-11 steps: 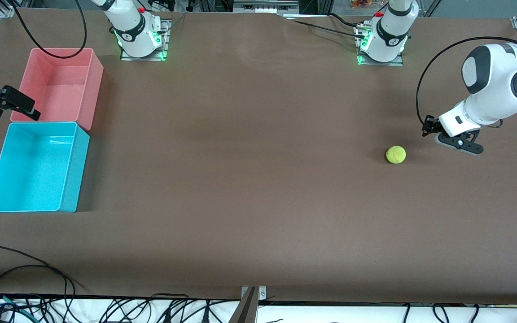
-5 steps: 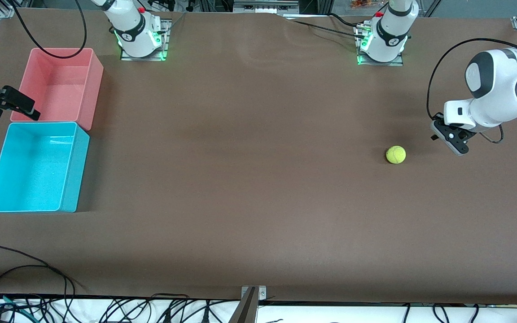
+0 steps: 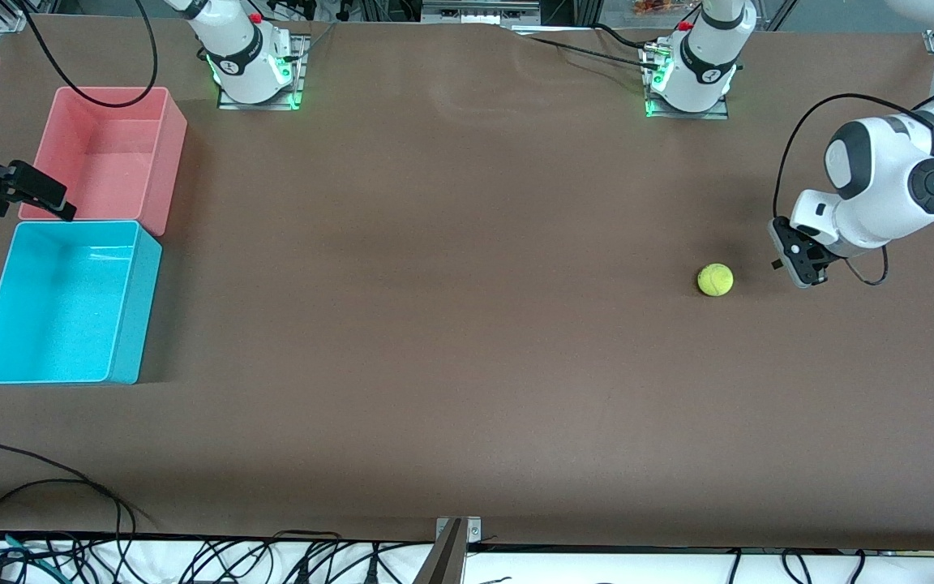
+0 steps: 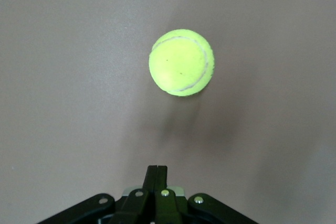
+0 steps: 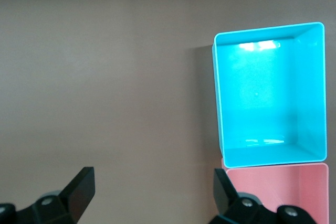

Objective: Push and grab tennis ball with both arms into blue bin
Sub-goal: 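Lower the left gripper beside the tennis ball, fingers nearly closed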

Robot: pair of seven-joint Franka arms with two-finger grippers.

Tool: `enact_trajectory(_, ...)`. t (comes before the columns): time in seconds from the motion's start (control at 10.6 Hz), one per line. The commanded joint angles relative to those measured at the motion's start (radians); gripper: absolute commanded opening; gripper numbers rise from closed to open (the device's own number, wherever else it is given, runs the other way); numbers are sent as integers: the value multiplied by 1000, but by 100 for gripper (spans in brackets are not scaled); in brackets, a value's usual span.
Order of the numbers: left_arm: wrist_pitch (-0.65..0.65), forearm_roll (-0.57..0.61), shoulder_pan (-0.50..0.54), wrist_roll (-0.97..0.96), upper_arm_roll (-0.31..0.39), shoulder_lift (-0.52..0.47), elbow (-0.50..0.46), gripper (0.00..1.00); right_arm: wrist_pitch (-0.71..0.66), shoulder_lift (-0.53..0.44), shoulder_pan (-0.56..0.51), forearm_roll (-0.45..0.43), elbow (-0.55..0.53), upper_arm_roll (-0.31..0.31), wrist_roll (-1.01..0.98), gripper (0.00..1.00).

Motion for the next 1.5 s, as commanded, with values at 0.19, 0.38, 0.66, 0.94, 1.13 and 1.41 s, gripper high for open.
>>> enact_trajectory(0.19, 91, -47, -11, 111, -1, 88, 17, 0, -12, 9, -9, -5, 23, 4, -13, 100)
enact_trajectory(0.38, 135, -63, -34, 154, -1, 117, 18, 0, -12, 9, -9, -5, 23, 4, -13, 100)
enact_trajectory(0.66, 147, -63, -56, 242, -1, 145, 23, 0, -12, 9, -9, -5, 22, 4, -13, 100)
enact_trajectory(0.94, 149, -61, -56, 328, -1, 177, 23, 0, -12, 9, -9, -5, 23, 4, -13, 100)
enact_trajectory(1.13, 190, -57, -56, 367, -1, 194, 23, 0, -14, 9, -10, -5, 22, 4, -15, 100)
enact_trajectory(1.41, 195, -54, -57, 387, -1, 204, 23, 0, -14, 9, -10, -2, 23, 4, -13, 100)
